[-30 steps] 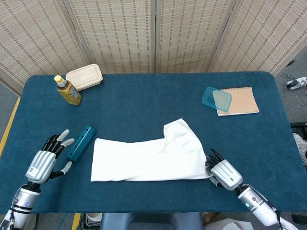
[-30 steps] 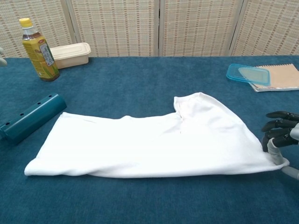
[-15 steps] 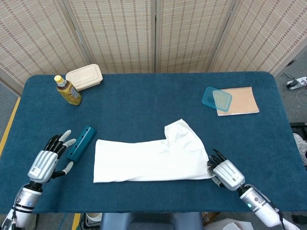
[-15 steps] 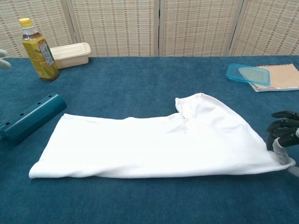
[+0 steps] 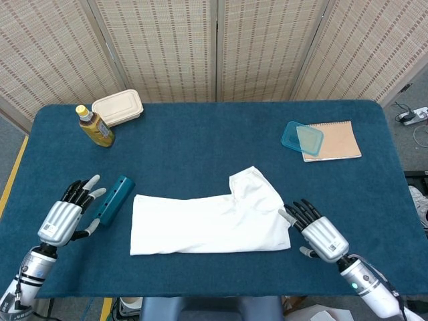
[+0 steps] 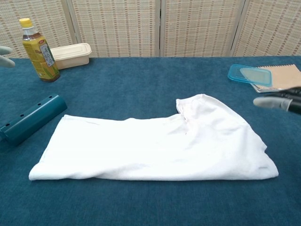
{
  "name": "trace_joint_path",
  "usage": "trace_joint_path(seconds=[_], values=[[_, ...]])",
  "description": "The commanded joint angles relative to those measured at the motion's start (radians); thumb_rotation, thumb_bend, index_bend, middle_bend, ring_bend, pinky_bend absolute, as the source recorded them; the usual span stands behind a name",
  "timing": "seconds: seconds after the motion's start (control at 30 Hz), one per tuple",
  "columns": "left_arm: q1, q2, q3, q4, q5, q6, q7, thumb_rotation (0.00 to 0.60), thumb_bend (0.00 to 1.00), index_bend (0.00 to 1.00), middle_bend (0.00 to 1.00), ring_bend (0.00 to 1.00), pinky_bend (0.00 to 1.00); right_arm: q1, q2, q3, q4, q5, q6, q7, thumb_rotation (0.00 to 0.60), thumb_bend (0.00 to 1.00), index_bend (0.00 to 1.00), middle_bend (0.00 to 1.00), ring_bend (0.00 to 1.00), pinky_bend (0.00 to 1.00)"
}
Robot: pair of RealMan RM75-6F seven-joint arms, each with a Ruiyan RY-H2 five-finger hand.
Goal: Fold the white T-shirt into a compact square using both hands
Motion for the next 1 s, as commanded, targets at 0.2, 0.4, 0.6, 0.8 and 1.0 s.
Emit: trace_joint_path(seconds=[0.2, 0.4, 0.6, 0.8, 1.0], values=[[-0.11, -0.026, 0.036, 0.172, 0.169, -0.044, -0.046, 0.6, 0.37, 0.25, 0.0, 0.0, 0.0, -0.011, 0.124, 0.123, -0.138, 0.064, 0.101, -0.041, 0.6, 0.07, 0.0, 0.1, 0.02, 0.0], [-0.179, -0.083, 0.062, 0.312, 0.268, -0.043, -0.054, 0.6, 0.37, 0.26, 0.0, 0.0, 0.0, -0.026, 0.16, 0.135, -0.182, 0.071, 0.113, -0.062, 0.6, 0.07, 0.0, 0.12, 0.02, 0.0], [-0.221, -0.172, 0.087, 0.463, 0.327, -0.021, -0.039, 0.6, 0.35, 0.26, 0.0, 0.0, 0.0, -0.048, 0.161, 0.132, -0.194, 0.074, 0.124, -0.065, 0.6, 0.07, 0.0, 0.12, 0.02, 0.0], [-0.243, -0.287, 0.104, 0.645, 0.35, 0.028, -0.053, 0.6, 0.26, 0.26, 0.0, 0.0, 0.0, -0.061, 0.164, 0.138, -0.201, 0.074, 0.132, -0.07, 0.6, 0.07, 0.0, 0.13, 0.02, 0.0], [-0.25, -0.383, 0.123, 0.812, 0.352, 0.081, -0.089, 0.6, 0.2, 0.26, 0.0, 0.0, 0.0, -0.073, 0.163, 0.14, -0.201, 0.073, 0.138, -0.069, 0.6, 0.07, 0.0, 0.13, 0.02, 0.0]])
